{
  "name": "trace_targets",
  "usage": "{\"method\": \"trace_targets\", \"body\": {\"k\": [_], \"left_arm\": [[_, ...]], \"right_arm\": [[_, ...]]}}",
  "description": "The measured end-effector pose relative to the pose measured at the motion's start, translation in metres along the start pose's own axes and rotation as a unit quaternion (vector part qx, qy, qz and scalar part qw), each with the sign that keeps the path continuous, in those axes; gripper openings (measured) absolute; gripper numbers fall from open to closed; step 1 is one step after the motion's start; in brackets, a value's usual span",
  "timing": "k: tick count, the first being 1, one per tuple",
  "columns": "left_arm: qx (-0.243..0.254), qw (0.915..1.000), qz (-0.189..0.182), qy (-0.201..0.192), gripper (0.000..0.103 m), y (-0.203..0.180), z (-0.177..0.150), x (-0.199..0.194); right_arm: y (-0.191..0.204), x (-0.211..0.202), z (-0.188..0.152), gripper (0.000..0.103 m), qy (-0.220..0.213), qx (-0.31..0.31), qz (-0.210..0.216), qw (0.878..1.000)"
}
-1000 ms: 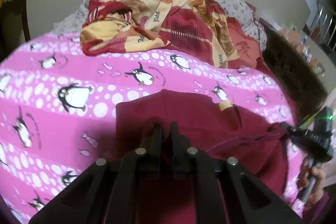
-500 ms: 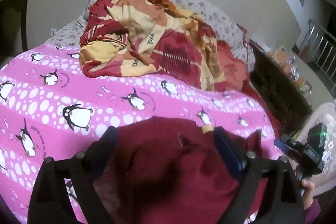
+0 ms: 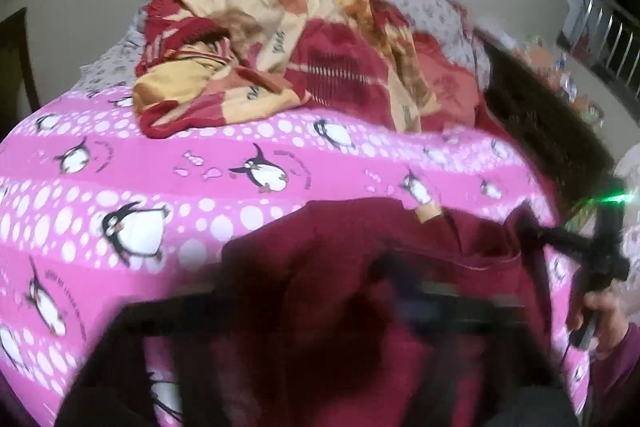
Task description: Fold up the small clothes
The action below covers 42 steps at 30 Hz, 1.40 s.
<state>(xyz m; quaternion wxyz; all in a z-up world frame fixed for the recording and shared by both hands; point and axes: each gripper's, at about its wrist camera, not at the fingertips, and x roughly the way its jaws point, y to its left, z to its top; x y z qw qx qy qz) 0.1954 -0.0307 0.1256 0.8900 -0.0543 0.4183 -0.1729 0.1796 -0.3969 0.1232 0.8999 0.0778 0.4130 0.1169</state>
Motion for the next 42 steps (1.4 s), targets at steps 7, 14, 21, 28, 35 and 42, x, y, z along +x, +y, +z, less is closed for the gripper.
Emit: {"method": "trace_targets", "body": {"k": [7, 14, 21, 28, 35, 42], "left_arm": [[0.004, 0.9991, 0.041, -0.012, 0.004, -0.002, 0.015, 0.015], [-0.036, 0.9972, 0.065, -0.008, 0.009, 0.002, 0.02, 0.029], [-0.037, 0.9967, 0.049, -0.054, 0.079, -0.002, 0.007, -0.015], [-0.002, 0.9959, 0.088, -0.022, 0.079, -0.02, -0.028, -0.014], [-0.015, 0.9927, 0.119, 0.0, 0.085, -0.013, -0.046, 0.012], [-0.023, 0.9932, 0.114, 0.003, 0.086, -0.01, -0.044, 0.014]], "right_arm": [[-0.023, -0.005, 0.013, 0.008, -0.043, 0.045, -0.03, 0.998], [-0.034, 0.031, 0.002, 0.02, 0.003, 0.078, -0.059, 0.995], [-0.011, -0.032, -0.01, 0.053, -0.044, 0.047, -0.052, 0.997], [0.029, -0.018, -0.026, 0.052, -0.009, 0.001, -0.019, 1.0], [0.0, 0.036, -0.024, 0.052, 0.023, 0.059, -0.062, 0.996], [0.01, 0.014, -0.018, 0.052, -0.003, 0.078, -0.058, 0.995]]}}
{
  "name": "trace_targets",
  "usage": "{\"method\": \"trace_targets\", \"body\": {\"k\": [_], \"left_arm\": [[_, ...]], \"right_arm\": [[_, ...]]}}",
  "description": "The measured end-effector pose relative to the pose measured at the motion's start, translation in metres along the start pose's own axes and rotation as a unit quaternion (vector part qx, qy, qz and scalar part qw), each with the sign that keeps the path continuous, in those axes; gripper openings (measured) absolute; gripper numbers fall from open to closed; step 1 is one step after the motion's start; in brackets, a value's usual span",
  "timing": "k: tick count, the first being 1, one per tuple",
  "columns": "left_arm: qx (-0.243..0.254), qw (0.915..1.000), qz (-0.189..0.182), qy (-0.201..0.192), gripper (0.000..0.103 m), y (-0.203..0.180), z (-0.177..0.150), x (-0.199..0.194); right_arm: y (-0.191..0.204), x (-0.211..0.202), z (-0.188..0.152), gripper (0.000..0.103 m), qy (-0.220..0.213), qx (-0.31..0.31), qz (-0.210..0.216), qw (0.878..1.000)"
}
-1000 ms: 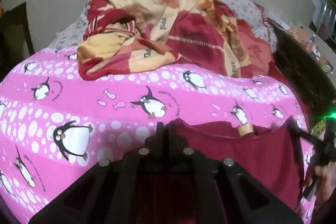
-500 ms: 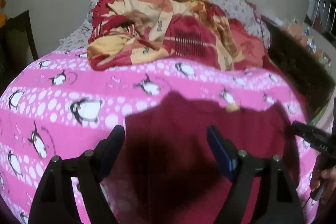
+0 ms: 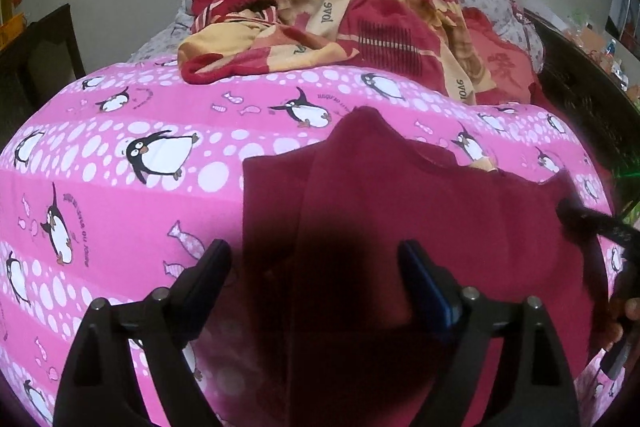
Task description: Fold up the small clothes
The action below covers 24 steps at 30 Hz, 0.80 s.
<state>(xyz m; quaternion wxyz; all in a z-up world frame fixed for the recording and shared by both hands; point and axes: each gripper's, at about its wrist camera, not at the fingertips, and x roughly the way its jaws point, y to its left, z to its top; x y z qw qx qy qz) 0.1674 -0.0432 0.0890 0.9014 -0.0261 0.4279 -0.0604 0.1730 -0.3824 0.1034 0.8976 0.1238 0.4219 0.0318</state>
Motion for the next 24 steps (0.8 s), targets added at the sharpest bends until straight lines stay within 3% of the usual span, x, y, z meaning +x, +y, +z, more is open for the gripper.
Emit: {"method": "trace_targets", "body": {"k": [3, 7, 12, 16, 20, 24], "left_arm": [[-0.003, 1.0, -0.001, 0.004, 0.086, 0.001, 0.0, -0.002], [0.002, 1.0, -0.004, 0.008, 0.086, 0.001, -0.007, -0.013], [0.003, 0.9998, -0.019, 0.01, 0.086, 0.013, -0.027, -0.039], [-0.007, 0.9993, -0.033, 0.015, 0.086, 0.029, -0.053, -0.052], [-0.016, 0.9982, -0.035, 0.045, 0.086, 0.041, -0.076, -0.047], [-0.025, 0.9975, -0.038, 0.055, 0.086, 0.048, -0.084, -0.043]], "right_arm": [[0.028, -0.012, -0.004, 0.052, -0.01, -0.013, 0.047, 0.999], [0.081, -0.005, -0.011, 0.052, 0.017, -0.052, 0.107, 0.993], [0.144, 0.009, -0.019, 0.052, 0.018, -0.099, 0.143, 0.985], [0.184, 0.032, -0.021, 0.052, 0.023, -0.132, 0.133, 0.982], [0.205, 0.059, -0.012, 0.052, 0.028, -0.136, 0.115, 0.984], [0.22, 0.084, -0.006, 0.052, 0.035, -0.141, 0.076, 0.987]]}}
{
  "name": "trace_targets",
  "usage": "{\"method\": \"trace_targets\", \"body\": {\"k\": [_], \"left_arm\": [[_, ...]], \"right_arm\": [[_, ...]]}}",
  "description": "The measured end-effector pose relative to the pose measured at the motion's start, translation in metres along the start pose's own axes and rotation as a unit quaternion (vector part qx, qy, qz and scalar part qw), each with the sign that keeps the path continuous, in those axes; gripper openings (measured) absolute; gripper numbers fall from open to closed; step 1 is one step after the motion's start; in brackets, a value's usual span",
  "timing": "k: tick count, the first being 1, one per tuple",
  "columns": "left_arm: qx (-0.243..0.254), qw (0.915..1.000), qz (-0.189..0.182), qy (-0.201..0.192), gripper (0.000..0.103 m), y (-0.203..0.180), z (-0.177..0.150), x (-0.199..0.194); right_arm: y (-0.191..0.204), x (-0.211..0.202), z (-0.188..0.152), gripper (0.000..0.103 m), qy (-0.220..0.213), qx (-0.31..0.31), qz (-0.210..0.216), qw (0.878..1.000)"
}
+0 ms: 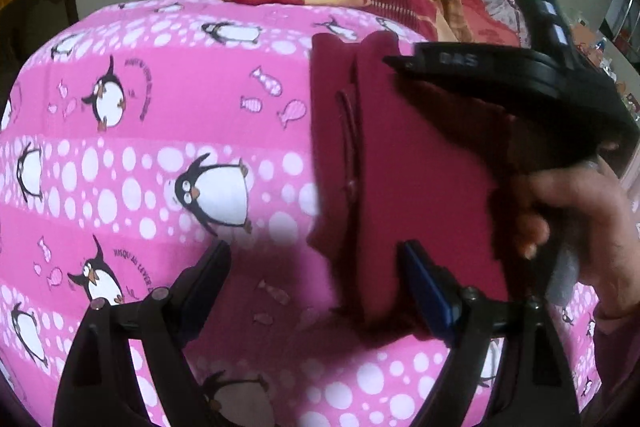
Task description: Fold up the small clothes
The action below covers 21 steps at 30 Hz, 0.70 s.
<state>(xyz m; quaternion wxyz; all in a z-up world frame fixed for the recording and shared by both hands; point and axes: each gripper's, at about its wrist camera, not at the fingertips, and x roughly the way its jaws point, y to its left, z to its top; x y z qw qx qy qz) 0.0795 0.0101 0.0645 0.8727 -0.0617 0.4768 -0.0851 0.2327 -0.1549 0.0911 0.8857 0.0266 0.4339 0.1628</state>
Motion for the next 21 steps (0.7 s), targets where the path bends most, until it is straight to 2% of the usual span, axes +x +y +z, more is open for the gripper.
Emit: {"method": "trace_targets", "body": {"k": [3, 8, 11, 14, 18, 21], "left_arm": [[-0.008, 0.9999, -0.007, 0.001, 0.086, 0.002, -0.002, 0.0], [-0.005, 1.0, -0.007, 0.001, 0.086, 0.002, -0.005, 0.001], [-0.009, 0.9999, -0.009, 0.0, 0.086, 0.002, -0.006, 0.0], [-0.013, 0.9999, -0.01, 0.001, 0.086, 0.002, -0.005, 0.0], [-0.016, 0.9998, -0.009, 0.004, 0.086, 0.002, -0.008, -0.002], [-0.016, 0.9998, -0.004, 0.006, 0.086, 0.001, -0.009, -0.003]], "right_arm": [[0.003, -0.005, 0.003, 0.052, -0.005, -0.006, -0.009, 1.0], [0.003, -0.045, 0.0, 0.052, -0.033, -0.004, 0.016, 0.999], [0.008, -0.059, -0.006, 0.052, -0.027, -0.017, 0.028, 0.999], [0.015, -0.056, -0.014, 0.052, -0.011, -0.025, 0.034, 0.999], [0.023, -0.039, -0.021, 0.052, 0.001, -0.045, 0.009, 0.999], [0.019, -0.026, -0.018, 0.057, 0.007, -0.026, 0.004, 1.0]]}}
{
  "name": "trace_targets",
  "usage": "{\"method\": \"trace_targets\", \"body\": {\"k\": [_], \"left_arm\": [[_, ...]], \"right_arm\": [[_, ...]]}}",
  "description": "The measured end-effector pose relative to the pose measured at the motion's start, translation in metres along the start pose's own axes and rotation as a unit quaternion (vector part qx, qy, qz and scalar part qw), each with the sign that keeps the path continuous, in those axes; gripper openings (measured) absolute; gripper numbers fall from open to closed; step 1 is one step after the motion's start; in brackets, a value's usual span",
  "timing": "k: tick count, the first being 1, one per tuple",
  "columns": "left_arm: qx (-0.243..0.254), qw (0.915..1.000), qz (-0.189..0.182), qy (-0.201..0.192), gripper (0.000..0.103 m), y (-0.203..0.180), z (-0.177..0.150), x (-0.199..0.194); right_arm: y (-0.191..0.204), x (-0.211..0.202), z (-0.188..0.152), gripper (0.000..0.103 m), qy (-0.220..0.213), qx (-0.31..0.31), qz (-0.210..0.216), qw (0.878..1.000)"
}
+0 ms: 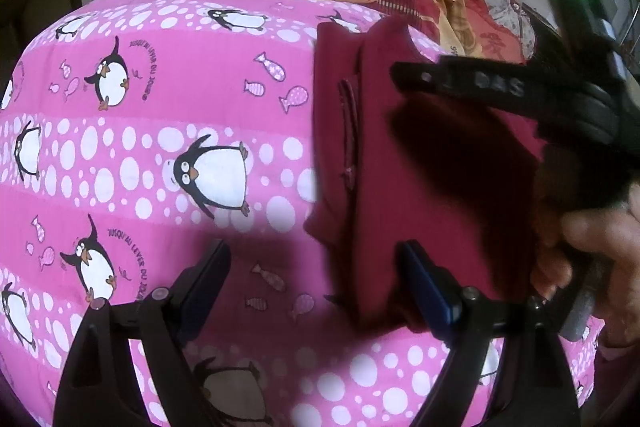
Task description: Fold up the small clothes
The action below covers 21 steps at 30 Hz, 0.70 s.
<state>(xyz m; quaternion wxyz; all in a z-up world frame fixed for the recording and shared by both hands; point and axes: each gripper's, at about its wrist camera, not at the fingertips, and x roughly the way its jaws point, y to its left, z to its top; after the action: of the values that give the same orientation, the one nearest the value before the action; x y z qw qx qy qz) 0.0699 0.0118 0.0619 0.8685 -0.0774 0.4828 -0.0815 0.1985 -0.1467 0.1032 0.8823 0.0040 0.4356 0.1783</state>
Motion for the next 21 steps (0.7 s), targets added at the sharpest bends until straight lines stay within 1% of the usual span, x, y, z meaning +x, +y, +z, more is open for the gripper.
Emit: {"method": "trace_targets", "body": {"k": [3, 5, 8, 11, 14, 18, 21], "left_arm": [[0.002, 1.0, 0.004, 0.001, 0.086, -0.002, -0.001, -0.001], [0.003, 1.0, 0.006, 0.001, 0.086, -0.003, -0.001, -0.002], [-0.002, 1.0, 0.002, 0.002, 0.086, -0.002, -0.003, -0.003], [-0.012, 0.9999, -0.009, 0.005, 0.086, -0.002, -0.006, -0.005], [-0.015, 0.9997, -0.017, 0.006, 0.086, -0.003, -0.011, -0.008], [-0.015, 0.9996, -0.02, 0.009, 0.086, -0.002, -0.017, -0.011], [-0.016, 0.9996, -0.02, 0.011, 0.086, 0.001, -0.025, -0.013]], "right_arm": [[-0.006, 0.002, 0.004, 0.059, 0.007, 0.019, 0.011, 1.0], [-0.01, -0.008, 0.004, 0.059, 0.001, 0.027, 0.024, 0.999], [-0.01, -0.025, -0.003, 0.059, -0.004, 0.022, 0.031, 0.999], [-0.014, -0.046, -0.017, 0.059, -0.009, 0.009, 0.033, 0.999], [-0.023, -0.065, -0.034, 0.061, -0.015, 0.015, 0.041, 0.999], [-0.036, -0.084, -0.061, 0.063, -0.015, 0.03, 0.041, 0.999], [-0.038, -0.096, -0.08, 0.063, -0.019, 0.026, 0.036, 0.999]]}}
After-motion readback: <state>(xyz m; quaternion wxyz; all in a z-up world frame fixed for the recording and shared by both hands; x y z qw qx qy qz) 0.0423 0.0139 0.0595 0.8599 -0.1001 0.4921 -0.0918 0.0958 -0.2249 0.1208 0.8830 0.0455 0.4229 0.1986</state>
